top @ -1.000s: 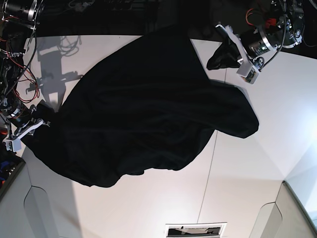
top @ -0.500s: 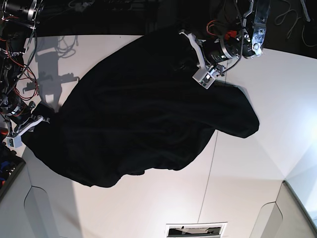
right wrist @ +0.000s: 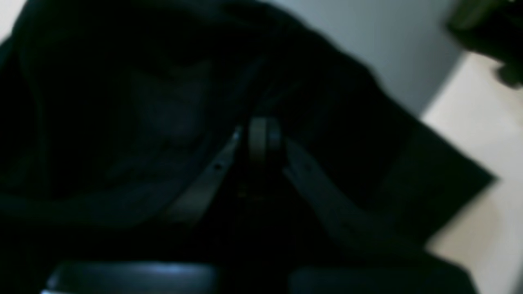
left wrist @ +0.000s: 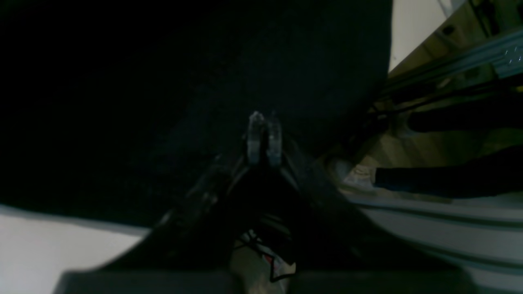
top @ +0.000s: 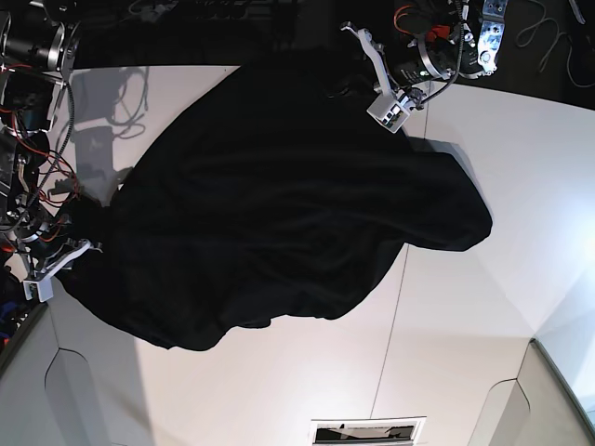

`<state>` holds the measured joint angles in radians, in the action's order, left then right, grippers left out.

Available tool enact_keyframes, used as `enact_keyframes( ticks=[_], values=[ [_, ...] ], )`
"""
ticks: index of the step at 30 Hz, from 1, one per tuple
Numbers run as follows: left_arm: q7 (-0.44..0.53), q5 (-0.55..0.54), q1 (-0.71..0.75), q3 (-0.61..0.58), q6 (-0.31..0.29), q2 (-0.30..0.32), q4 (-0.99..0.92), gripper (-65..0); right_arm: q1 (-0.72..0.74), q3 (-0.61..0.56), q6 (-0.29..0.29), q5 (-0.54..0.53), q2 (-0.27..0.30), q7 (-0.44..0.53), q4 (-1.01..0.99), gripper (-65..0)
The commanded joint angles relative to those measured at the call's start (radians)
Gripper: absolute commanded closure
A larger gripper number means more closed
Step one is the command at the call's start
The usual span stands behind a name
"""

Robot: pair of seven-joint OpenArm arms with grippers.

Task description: Layout the t-shirt on the table in an organized manner, then fold the t-shirt properly

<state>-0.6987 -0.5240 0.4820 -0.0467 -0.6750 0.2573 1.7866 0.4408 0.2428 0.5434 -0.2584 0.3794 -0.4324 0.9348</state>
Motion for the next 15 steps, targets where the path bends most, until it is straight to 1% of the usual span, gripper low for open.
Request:
enact_keyframes(
  ticks=[1, 4, 8, 11, 15],
  values=[
    [-0.015, 0.030, 0.004, 0.019, 0.013, 0.007, 0.010, 0.0, 0.026, -0.016, 0.003, 0.011, 0.017, 0.018, -0.010, 0.0],
    [-0.014, 0.031, 0.003, 0.081, 0.037, 0.010, 0.010, 0.0, 0.018, -0.058, 0.002, 0.031, 0.018, 0.016, -0.037, 0.0],
    [-0.014, 0.029, 0.000, 0.211, 0.036, 0.025, 0.009, 0.0, -0.018, -0.057, -0.005, 0.031, 0.037, 0.014, -0.020, 0.0],
    [0.003, 0.026, 0.000, 0.276, 0.036, 0.082, 0.006, 0.0, -0.052, -0.057, -0.005, 0.024, 0.058, -0.002, 0.010, 0.0],
    [0.028, 0.028, -0.010, 0.312, 0.040, 0.164, 0.005, 0.0, -0.099, -0.055, -0.004, -0.055, 0.072, -0.082, 0.058, 0.0]
  ],
)
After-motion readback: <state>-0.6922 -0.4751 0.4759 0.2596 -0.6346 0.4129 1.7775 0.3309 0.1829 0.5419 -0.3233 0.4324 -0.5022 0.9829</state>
